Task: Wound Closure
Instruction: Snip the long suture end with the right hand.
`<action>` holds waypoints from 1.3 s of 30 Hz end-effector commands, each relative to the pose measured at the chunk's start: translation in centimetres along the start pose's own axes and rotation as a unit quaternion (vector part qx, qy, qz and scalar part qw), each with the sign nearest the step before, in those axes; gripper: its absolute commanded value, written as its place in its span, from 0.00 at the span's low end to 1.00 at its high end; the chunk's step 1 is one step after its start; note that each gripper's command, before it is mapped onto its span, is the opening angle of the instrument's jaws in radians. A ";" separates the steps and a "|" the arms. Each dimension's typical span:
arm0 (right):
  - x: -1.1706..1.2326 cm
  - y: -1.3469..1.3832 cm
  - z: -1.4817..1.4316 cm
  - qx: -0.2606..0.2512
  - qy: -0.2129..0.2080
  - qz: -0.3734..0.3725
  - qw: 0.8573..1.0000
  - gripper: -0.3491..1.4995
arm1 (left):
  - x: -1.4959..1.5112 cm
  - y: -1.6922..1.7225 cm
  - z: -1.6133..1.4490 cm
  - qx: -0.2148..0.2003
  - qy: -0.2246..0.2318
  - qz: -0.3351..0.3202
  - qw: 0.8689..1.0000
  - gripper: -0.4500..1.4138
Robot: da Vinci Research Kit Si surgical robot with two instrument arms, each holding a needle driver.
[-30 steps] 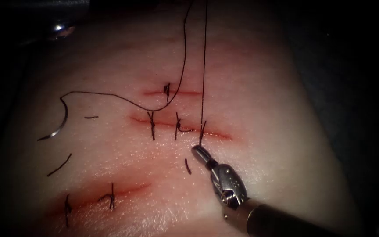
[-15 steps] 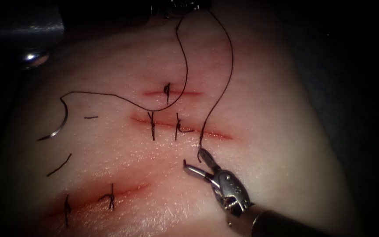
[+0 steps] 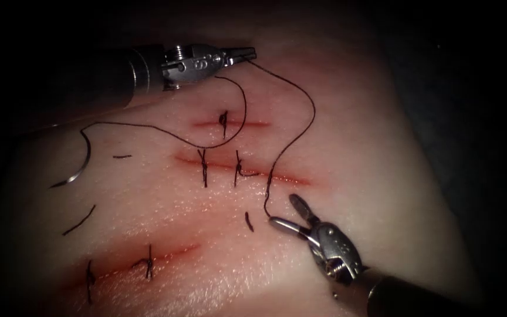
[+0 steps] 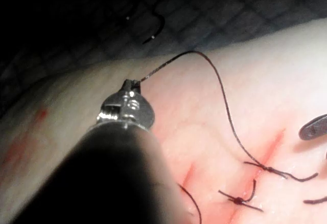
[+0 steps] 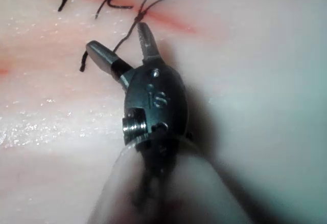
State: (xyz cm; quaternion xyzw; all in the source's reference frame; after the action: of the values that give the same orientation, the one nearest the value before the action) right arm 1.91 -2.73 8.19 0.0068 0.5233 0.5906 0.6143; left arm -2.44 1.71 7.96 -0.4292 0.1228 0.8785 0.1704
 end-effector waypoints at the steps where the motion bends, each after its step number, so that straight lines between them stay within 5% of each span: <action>1: -0.03 0.03 0.07 0.001 0.001 -0.006 1.000 0.68 | 0.05 -0.02 0.02 0.005 0.002 0.001 1.000 0.00; 5: 0.00 0.12 0.08 0.003 -0.001 -0.018 1.000 0.61 | 0.19 0.07 -0.25 0.028 0.006 -0.007 1.000 0.00; 8: 0.05 0.19 0.19 -0.002 -0.008 -0.039 0.999 0.69 | 0.30 0.11 -0.52 0.060 0.016 -0.022 0.998 0.00; 14: 0.17 0.22 0.37 -0.003 -0.043 -0.072 0.996 0.65 | 0.43 0.16 -0.75 0.073 0.019 -0.026 0.997 0.00; 18: 0.20 0.25 0.53 0.009 -0.060 -0.090 0.994 0.77 | 0.53 0.20 -0.91 0.082 0.023 -0.026 0.996 0.00; 39: 0.27 -0.01 0.98 0.055 -0.052 -0.208 0.975 0.93 | 0.80 0.29 -1.38 0.103 0.025 -0.024 0.994 0.00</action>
State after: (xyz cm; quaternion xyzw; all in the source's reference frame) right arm 2.42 -1.96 8.41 -0.0430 0.5134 0.4138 0.7505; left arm -1.98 1.03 6.45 -0.4327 0.2057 0.8465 0.2323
